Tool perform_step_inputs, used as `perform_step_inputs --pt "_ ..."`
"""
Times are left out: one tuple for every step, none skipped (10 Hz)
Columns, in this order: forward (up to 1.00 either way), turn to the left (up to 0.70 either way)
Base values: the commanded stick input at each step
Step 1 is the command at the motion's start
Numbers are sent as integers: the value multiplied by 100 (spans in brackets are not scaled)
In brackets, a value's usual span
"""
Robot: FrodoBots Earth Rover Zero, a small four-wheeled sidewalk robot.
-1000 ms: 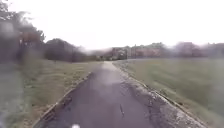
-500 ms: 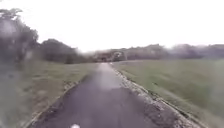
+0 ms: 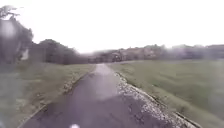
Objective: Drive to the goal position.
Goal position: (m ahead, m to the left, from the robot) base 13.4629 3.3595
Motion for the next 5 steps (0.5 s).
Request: perform_step_inputs --pt "100 0" --pt "100 0" --pt "100 0" --pt "100 0" --pt "100 0"
